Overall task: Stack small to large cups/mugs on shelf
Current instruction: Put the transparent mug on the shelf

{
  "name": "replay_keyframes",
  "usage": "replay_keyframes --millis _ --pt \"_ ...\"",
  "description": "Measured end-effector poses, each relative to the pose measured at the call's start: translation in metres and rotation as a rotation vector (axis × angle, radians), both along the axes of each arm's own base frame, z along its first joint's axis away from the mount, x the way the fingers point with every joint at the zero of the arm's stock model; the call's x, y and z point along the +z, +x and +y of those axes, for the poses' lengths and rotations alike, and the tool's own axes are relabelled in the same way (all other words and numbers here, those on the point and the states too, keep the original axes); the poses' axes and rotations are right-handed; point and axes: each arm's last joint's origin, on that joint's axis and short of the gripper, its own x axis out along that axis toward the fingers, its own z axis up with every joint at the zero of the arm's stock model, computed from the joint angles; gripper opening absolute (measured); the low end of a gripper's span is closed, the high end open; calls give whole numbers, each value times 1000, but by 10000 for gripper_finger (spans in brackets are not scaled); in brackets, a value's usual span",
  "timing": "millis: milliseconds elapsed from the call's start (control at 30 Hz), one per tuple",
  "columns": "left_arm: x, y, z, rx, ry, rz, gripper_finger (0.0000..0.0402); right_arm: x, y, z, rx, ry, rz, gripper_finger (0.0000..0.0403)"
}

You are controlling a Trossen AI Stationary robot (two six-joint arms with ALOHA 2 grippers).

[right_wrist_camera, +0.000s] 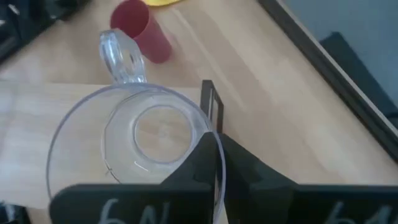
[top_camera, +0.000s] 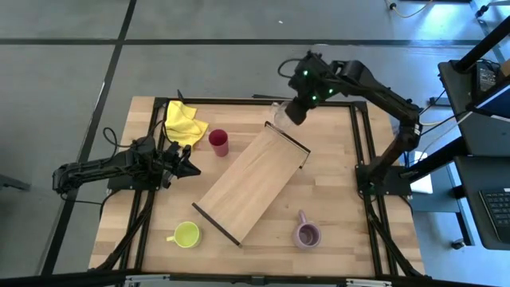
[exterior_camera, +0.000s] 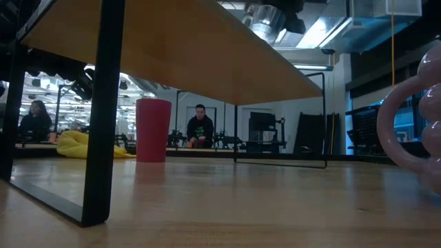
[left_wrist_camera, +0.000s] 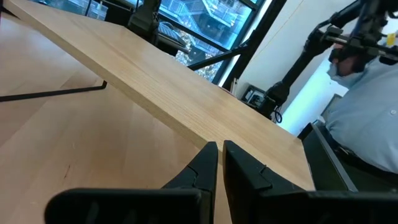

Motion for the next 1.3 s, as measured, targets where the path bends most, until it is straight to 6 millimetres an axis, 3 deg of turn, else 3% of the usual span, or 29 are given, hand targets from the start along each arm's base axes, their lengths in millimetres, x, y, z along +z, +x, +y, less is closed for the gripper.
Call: replay_keyframes --millis 267,400,600,933,1133,1300 --pt "0 0 0 0 0 0 19 -1 20 43 -151 28 -15 12" --pt "0 0 0 0 0 0 19 -2 25 59 -350 10 -31 12" --pt "0 0 0 0 0 0 19 -19 30 81 -512 61 76 12" --pt "0 0 0 0 0 0 19 -28 39 107 -509 100 110 12" --pt "0 0 0 0 0 0 19 -40 42 117 -495 70 215 12" --pt "0 0 0 0 0 0 19 -47 53 115 -360 58 233 12"
